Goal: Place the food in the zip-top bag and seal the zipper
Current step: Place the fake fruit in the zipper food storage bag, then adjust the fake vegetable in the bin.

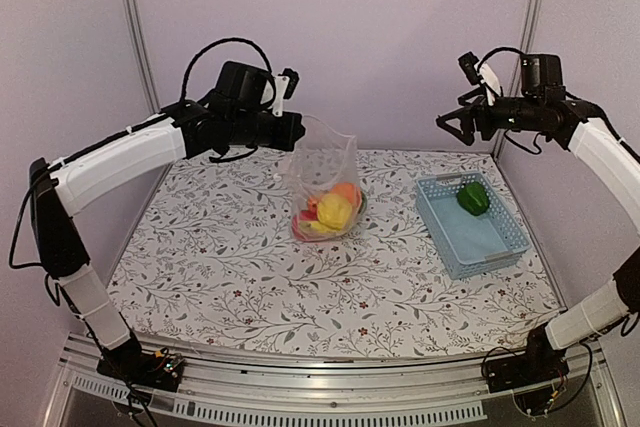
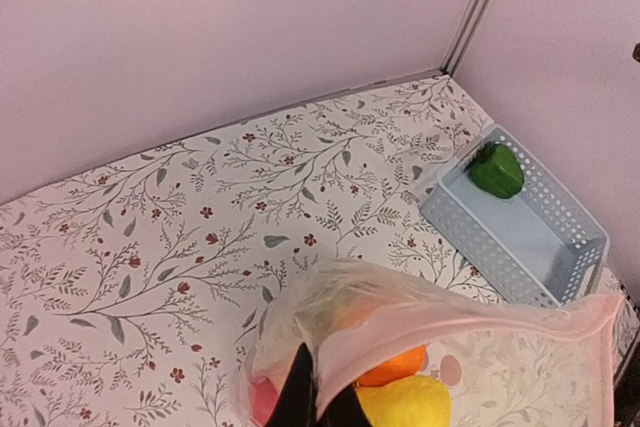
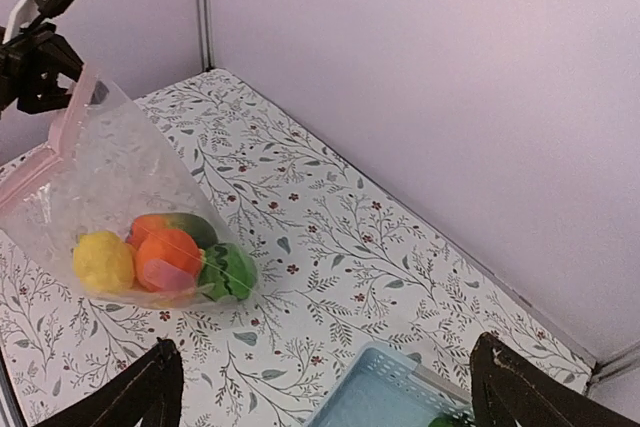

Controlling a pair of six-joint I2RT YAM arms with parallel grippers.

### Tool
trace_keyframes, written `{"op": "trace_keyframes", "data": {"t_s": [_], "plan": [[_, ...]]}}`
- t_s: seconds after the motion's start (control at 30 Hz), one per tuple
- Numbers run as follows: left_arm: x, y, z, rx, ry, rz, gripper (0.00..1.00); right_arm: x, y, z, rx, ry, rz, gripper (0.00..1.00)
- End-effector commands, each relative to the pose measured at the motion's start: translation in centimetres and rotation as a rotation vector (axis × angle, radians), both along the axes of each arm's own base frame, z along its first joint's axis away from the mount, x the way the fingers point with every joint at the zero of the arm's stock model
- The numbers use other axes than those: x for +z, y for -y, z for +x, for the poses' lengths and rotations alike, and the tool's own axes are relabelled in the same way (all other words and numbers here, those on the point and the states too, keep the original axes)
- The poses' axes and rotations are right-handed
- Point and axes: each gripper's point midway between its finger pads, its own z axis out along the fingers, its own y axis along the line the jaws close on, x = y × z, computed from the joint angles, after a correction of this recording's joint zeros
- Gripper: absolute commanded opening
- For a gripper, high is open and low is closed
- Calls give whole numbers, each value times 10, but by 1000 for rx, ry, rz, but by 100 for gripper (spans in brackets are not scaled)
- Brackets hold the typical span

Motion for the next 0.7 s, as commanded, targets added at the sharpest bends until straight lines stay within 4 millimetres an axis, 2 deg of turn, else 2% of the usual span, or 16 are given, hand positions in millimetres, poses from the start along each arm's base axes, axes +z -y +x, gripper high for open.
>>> {"op": "trace_keyframes", "data": {"t_s": [0.0,0.07,0.17,0.23,0.4,0.67], "plan": [[-33,8,8,-32,-54,13,0,-70,53,24,-198,-191,-48,97],[-43,22,0,-85,-95,22,0,-95,74,31,-255,-265,-45,94],[-38,32,-7,-110,-55,37,0,-130,103,43,-339,-361,-53,88],[-33,36,-6,-117,-39,30,0,-155,114,50,-378,-408,-87,86],[-35,45,-5,-139,-50,23,0,-197,126,68,-416,-469,-169,83],[-48,54,-11,-166,-85,20,0,-239,142,100,-476,-541,-266,77]]}}
